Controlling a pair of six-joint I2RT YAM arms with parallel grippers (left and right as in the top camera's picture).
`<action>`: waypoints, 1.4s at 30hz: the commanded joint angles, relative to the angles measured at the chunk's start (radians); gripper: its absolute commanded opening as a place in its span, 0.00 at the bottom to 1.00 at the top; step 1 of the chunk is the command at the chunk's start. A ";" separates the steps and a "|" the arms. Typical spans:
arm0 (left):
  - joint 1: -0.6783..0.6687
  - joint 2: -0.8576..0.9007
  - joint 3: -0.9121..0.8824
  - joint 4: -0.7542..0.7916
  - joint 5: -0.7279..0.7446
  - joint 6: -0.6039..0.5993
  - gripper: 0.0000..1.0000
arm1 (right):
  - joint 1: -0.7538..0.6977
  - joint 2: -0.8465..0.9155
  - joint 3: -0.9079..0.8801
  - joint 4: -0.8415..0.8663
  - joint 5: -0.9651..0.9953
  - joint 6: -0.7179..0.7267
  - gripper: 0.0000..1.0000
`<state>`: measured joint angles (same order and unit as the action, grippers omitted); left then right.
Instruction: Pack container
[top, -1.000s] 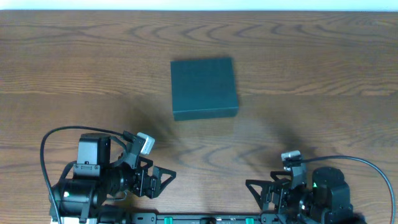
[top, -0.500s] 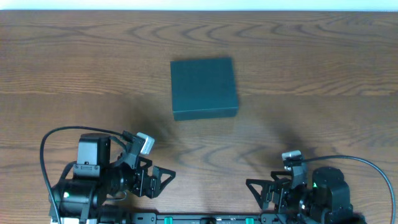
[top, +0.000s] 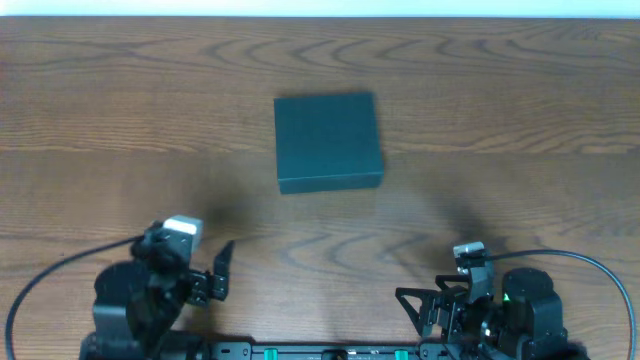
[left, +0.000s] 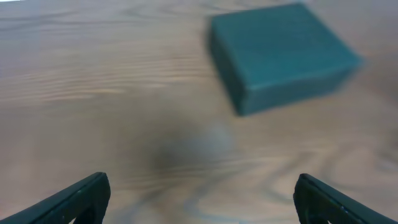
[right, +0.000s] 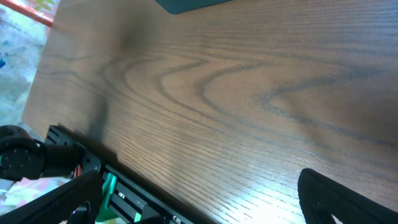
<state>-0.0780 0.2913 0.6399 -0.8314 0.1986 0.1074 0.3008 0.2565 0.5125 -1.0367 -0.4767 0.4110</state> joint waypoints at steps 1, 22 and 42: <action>0.032 -0.079 -0.068 0.000 -0.180 -0.071 0.95 | 0.007 -0.008 -0.008 -0.003 0.002 0.011 0.99; 0.150 -0.288 -0.497 0.393 -0.177 -0.146 0.95 | 0.007 -0.008 -0.008 -0.003 0.002 0.011 0.99; -0.037 -0.288 -0.521 0.428 -0.121 -0.160 0.95 | 0.007 -0.008 -0.008 -0.003 0.002 0.011 0.99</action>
<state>-0.1066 0.0128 0.1402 -0.4057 0.0719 -0.0490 0.3008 0.2565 0.5110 -1.0386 -0.4740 0.4133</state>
